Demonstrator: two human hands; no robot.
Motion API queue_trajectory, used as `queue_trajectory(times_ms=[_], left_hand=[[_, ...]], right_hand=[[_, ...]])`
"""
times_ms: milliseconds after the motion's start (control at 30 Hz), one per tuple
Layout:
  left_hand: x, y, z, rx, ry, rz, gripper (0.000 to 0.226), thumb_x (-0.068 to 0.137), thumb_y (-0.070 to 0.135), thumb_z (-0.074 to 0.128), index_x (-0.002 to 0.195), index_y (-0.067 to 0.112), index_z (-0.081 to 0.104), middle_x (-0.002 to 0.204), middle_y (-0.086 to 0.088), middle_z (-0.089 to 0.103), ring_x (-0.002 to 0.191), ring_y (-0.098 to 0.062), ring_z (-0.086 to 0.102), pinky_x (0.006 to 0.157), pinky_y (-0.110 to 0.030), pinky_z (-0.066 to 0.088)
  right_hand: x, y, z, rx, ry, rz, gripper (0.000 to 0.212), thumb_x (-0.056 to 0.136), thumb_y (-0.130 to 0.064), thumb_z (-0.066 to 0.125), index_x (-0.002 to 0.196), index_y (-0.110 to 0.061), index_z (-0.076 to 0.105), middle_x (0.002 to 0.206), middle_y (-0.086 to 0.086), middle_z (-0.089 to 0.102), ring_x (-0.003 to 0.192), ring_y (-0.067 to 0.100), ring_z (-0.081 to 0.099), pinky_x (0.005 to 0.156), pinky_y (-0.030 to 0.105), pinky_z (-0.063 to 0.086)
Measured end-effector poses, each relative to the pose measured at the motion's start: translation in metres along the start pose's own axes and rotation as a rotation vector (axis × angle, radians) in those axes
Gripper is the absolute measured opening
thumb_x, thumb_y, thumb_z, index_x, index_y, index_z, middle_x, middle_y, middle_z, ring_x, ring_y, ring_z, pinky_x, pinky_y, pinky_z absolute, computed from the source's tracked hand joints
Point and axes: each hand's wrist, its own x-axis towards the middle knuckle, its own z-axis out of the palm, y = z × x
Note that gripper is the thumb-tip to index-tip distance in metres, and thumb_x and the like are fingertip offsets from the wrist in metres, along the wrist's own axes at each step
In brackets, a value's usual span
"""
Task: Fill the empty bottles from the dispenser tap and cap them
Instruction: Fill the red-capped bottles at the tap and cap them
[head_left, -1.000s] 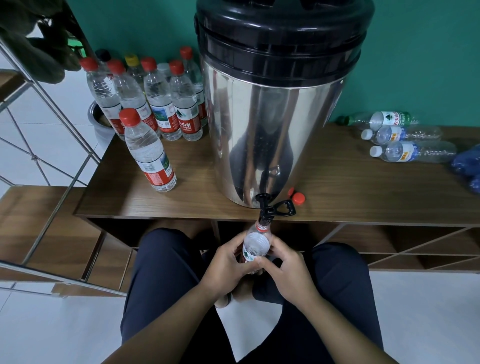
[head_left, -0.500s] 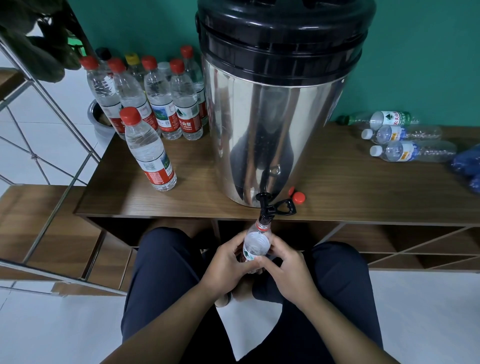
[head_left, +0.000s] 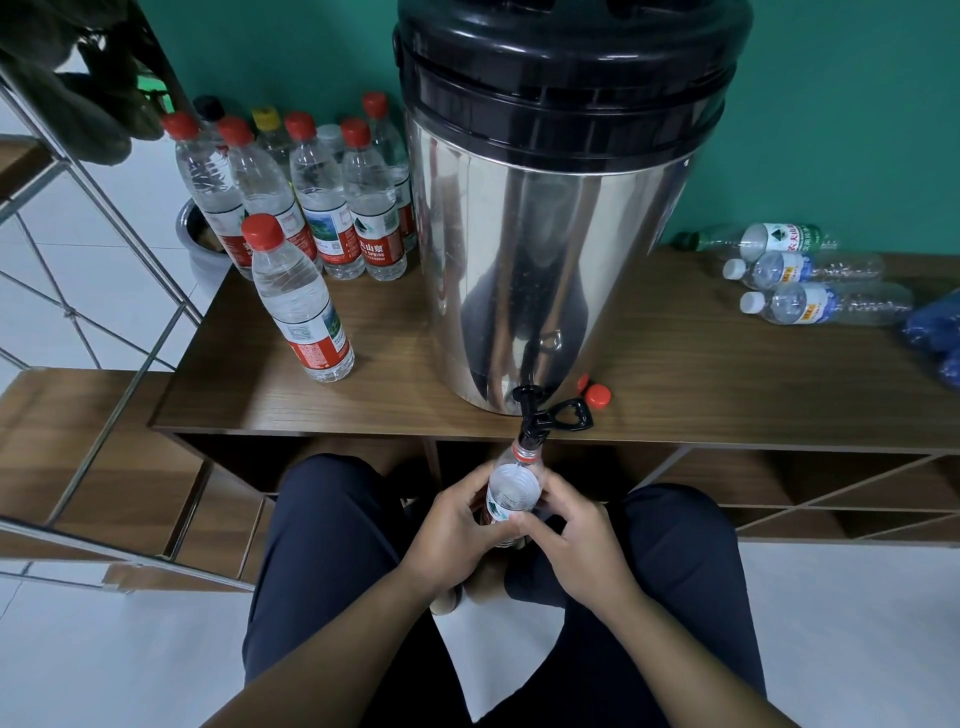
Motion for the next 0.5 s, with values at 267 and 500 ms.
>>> queue_trajectory(times_ms=[267, 500], left_hand=[[-0.0006, 0.0018, 0.0003, 0.004, -0.002, 0.006, 0.061, 0.095, 0.017, 0.090, 0.149, 0.027, 0.066, 0.138, 0.005, 0.076, 0.133, -0.018, 0.070, 0.116, -0.040, 0.054], [-0.0004, 0.0006, 0.0006, -0.019, 0.003, 0.004, 0.060, 0.095, 0.017, 0.091, 0.149, 0.024, 0.066, 0.138, 0.002, 0.077, 0.132, -0.019, 0.071, 0.114, -0.039, 0.055]], right_hand=[[-0.0006, 0.0001, -0.0002, 0.013, -0.006, -0.001, 0.058, 0.098, -0.014, 0.084, 0.150, -0.031, 0.067, 0.118, -0.017, 0.081, 0.110, 0.011, 0.078, 0.099, 0.029, 0.061], [-0.0001, 0.0025, -0.0003, 0.013, -0.011, 0.012, 0.059, 0.098, -0.015, 0.084, 0.151, -0.032, 0.066, 0.120, -0.016, 0.081, 0.112, 0.011, 0.078, 0.100, 0.031, 0.061]])
